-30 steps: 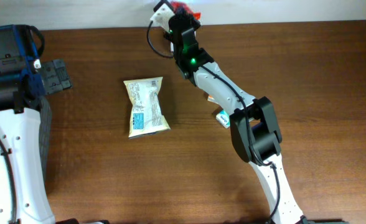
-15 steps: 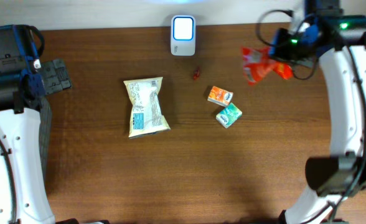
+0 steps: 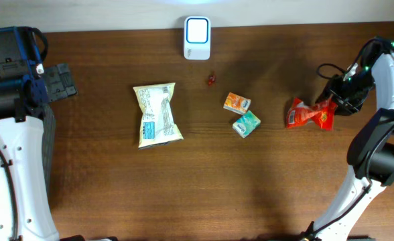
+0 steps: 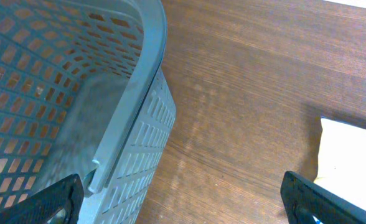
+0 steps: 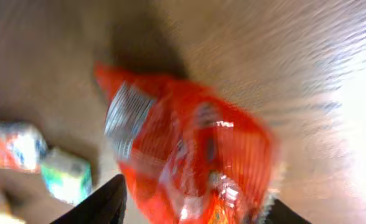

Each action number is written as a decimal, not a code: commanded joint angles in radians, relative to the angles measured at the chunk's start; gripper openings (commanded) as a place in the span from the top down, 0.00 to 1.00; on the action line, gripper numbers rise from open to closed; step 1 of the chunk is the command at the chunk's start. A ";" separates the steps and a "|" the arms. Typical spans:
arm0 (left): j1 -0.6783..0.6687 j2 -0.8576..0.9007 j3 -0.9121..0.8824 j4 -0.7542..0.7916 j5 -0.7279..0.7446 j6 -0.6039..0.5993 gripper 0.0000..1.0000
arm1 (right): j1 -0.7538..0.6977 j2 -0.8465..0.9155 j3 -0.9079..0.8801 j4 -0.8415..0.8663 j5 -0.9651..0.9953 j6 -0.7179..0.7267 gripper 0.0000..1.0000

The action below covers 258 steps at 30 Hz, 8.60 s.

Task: Scan the item barcode
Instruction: 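Carry the red bag right and drop it on the table, then reach the right gripper to the green tissue pack and grasp it, then lift the green tissue pack to the white scanner and hold it there, then carry the tissue pack right and release it beside the red bag, then reach the right gripper to the small orange box and grasp it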

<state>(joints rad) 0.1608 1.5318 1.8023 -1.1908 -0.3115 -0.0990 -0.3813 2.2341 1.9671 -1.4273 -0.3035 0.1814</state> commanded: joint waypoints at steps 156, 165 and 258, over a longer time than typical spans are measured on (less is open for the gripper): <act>0.001 0.002 -0.002 0.000 -0.007 -0.013 0.01 | 0.857 0.360 0.455 1.137 0.782 -0.754 0.96; 0.001 0.002 -0.002 0.000 -0.007 -0.013 0.01 | 0.857 0.376 0.454 1.109 0.787 -0.754 0.96; 0.001 0.002 -0.002 0.000 -0.007 -0.013 0.01 | 0.787 -0.134 -0.193 0.370 0.186 -0.364 0.96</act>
<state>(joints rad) 0.1608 1.5318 1.8023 -1.1915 -0.3115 -0.0990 0.3897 2.1590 1.6703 -0.9970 0.1162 -0.2367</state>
